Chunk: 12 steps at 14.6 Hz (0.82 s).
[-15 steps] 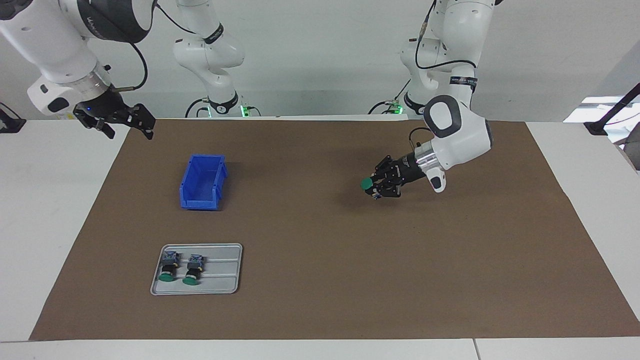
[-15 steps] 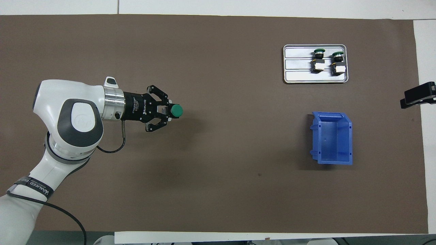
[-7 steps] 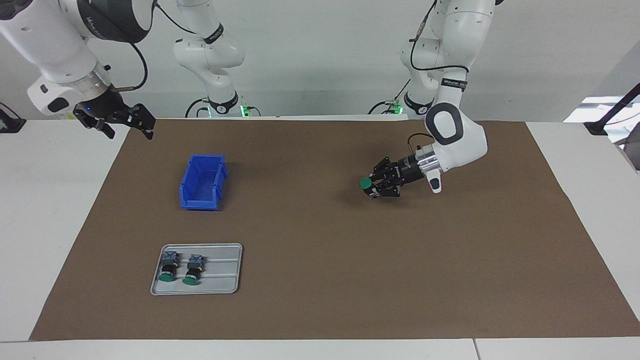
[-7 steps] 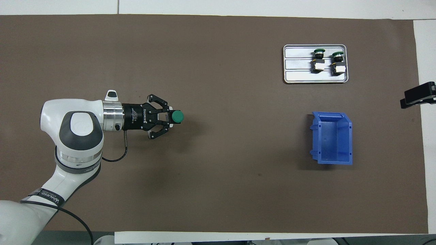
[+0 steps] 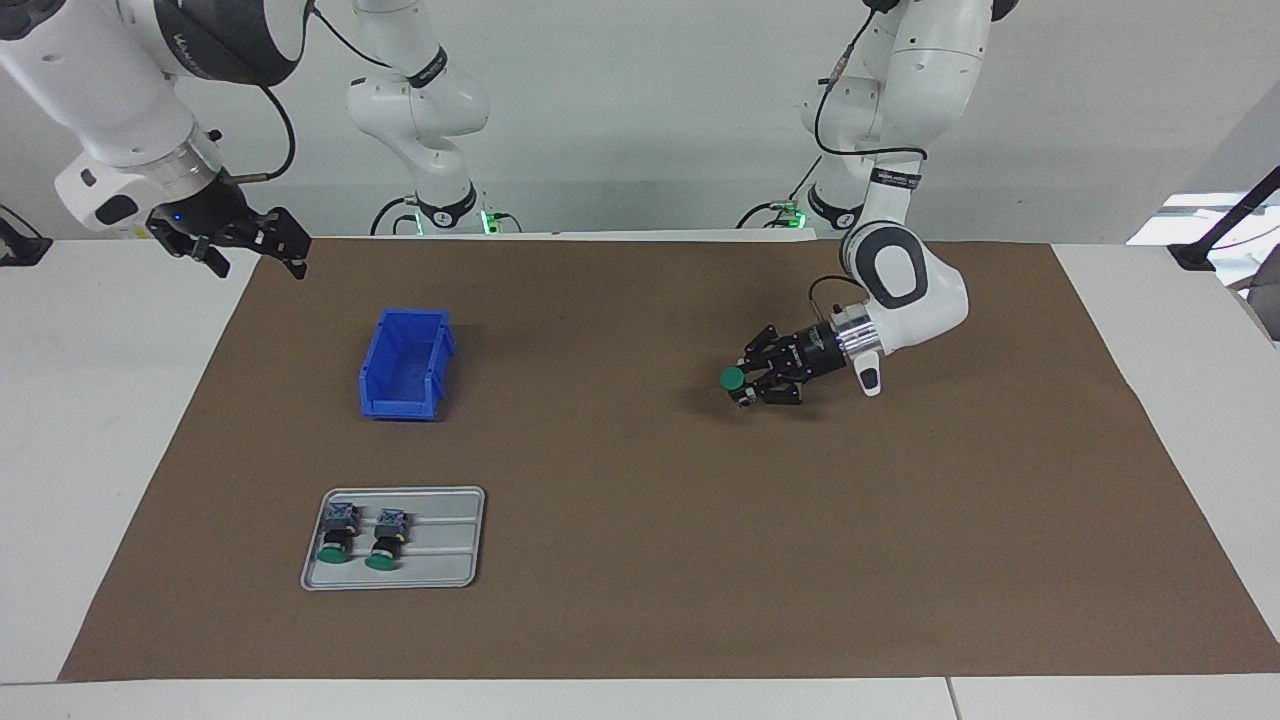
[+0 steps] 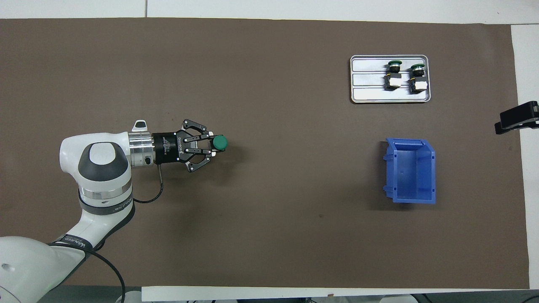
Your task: Place and press button with both arms
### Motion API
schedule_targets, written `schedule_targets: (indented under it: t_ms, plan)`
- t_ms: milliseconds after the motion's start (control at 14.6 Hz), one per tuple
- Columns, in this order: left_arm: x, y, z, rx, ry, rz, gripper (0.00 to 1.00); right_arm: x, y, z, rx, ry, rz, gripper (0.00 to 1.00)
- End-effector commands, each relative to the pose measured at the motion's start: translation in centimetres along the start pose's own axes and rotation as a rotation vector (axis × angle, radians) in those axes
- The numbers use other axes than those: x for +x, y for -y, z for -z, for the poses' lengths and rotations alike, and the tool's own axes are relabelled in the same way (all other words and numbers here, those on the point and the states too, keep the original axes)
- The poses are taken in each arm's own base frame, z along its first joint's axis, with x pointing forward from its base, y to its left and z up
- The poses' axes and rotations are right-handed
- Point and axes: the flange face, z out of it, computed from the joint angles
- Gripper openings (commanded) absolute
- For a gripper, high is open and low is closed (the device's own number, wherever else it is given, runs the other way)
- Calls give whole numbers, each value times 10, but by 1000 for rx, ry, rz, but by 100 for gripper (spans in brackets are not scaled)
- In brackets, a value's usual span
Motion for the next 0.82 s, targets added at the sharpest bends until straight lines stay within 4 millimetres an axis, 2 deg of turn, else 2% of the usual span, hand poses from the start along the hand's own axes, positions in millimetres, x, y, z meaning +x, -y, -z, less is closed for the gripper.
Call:
schedule_targets:
  t_ms: [0,205,753]
  plan:
    - [8,2,12,-21,72,14,0,-8,-1,-1,5,5,16,99]
    - [25,9,2,-45,125,-11,0,-8,-2,-1,5,5,14,99]
    - [42,15,-4,-34,171,-62,0,-8,-1,-1,5,5,16,99]
